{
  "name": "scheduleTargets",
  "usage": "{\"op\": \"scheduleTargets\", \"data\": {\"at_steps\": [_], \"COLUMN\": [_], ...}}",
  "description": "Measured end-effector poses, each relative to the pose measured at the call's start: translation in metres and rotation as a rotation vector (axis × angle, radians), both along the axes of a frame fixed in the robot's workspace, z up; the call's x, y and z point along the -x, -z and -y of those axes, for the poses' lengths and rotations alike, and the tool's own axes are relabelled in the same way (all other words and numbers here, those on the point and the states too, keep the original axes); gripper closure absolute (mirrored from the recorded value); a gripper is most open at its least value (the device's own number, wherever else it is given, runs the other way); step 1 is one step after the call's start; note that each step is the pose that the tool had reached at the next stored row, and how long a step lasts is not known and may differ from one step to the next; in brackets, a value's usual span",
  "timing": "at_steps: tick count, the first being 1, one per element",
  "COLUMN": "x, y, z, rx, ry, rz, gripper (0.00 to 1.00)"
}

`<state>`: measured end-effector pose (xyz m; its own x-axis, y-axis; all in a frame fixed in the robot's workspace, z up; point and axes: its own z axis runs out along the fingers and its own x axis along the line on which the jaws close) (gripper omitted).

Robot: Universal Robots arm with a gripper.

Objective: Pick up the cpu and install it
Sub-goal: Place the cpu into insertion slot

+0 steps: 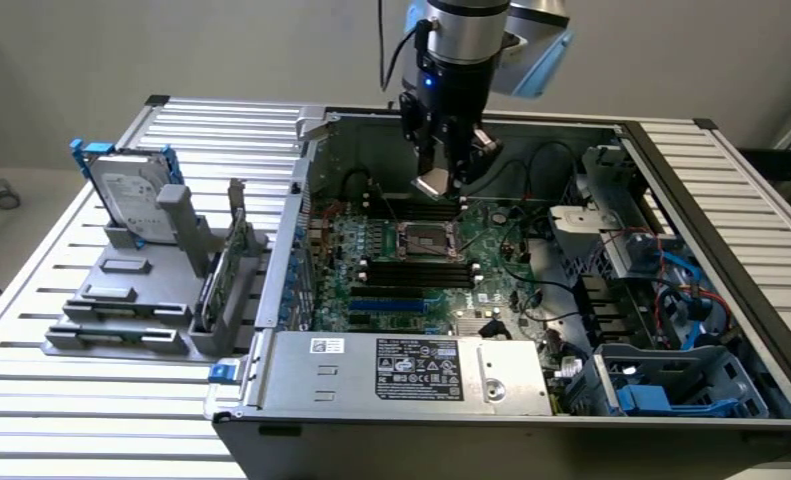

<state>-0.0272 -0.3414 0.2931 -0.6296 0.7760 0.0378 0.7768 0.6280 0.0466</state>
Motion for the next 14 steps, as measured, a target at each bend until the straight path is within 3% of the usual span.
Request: {"op": "scheduleTargets", "data": {"at_steps": [14], "x": [0.0], "y": [0.0051], "z": [0.0], "rx": [-0.0002], "ry": [0.251], "rz": [0.0001], "gripper": [0.45]}}
